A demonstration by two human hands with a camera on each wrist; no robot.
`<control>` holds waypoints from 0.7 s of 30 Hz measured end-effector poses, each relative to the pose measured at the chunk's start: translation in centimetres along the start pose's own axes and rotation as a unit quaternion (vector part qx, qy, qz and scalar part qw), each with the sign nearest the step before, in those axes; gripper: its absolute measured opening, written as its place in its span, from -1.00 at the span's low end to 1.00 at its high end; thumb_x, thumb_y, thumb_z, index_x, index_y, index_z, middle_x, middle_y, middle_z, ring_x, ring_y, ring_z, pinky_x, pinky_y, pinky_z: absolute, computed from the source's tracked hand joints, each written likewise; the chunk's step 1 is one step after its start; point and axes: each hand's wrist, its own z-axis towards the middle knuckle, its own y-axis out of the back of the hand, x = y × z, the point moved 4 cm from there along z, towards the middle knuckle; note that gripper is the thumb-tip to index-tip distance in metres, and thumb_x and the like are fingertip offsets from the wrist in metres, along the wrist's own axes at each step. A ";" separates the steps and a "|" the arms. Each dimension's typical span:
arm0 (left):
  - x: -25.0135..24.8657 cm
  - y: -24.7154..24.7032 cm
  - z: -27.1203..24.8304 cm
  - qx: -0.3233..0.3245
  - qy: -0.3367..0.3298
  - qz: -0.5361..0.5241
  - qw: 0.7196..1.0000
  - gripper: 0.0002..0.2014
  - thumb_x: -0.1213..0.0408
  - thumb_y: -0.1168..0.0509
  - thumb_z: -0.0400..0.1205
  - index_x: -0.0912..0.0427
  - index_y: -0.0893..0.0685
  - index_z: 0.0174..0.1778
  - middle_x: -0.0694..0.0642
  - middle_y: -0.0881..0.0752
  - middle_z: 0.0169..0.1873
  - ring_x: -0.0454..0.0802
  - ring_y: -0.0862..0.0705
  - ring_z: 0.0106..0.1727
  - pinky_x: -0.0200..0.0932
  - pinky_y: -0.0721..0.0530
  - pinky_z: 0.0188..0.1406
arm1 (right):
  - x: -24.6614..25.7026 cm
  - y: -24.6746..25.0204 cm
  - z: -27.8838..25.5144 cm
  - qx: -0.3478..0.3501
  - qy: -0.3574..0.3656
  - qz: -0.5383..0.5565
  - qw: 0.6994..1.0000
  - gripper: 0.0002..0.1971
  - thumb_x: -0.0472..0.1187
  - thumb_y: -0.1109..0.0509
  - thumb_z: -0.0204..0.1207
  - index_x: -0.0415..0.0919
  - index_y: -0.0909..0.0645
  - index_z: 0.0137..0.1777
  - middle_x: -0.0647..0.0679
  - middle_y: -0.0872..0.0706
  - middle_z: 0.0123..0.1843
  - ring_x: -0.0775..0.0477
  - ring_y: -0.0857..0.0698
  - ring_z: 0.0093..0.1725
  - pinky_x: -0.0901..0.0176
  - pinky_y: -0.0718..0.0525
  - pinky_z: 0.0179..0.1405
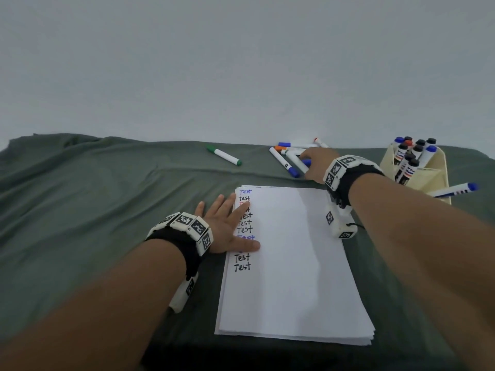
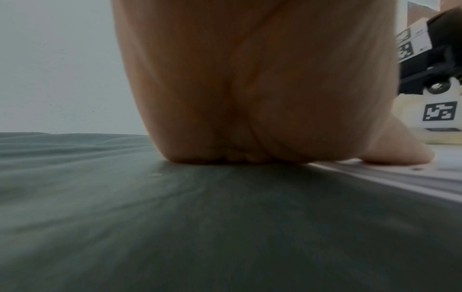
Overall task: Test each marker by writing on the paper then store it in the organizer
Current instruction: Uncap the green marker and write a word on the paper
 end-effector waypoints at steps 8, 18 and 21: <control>0.2 0.0 0.2 -0.001 0.003 0.008 1.000 0.18 -0.75 0.06 0.18 -0.32 0.33 0.65 -0.11 0.40 0.68 -0.02 0.40 0.69 0.35 0.33 0.61 | 1.5 2.0 -6.3 -0.062 -0.128 0.478 0.867 -0.60 -0.35 -0.49 0.44 -0.22 -0.55 0.28 -0.20 -0.69 0.09 -0.28 -0.82 0.07 -0.24 -0.86 -0.04; -0.5 2.2 -2.0 -0.097 0.023 -0.094 0.991 0.04 -0.64 0.02 0.36 -0.26 0.23 0.69 -0.04 -0.04 0.73 0.13 -0.06 0.72 0.35 -0.10 0.57 | 0.2 0.6 -15.5 -0.009 -0.177 0.518 0.837 -0.88 -0.32 -0.48 0.47 -0.17 -0.67 -0.01 -0.16 -0.78 -0.10 -0.09 -0.74 -0.18 -0.03 -0.81 -0.15; -1.1 3.0 -4.1 -0.134 0.014 -0.137 0.981 -0.07 -0.60 -0.03 0.44 -0.14 -0.18 0.67 0.04 -0.37 0.61 0.23 -0.33 0.60 0.32 -0.34 0.52 | -1.2 0.2 -17.6 0.030 -0.193 0.525 0.828 -0.78 -0.39 -0.45 0.49 -0.10 -0.67 0.05 -0.17 -0.75 -0.11 -0.15 -0.75 -0.17 -0.10 -0.82 -0.13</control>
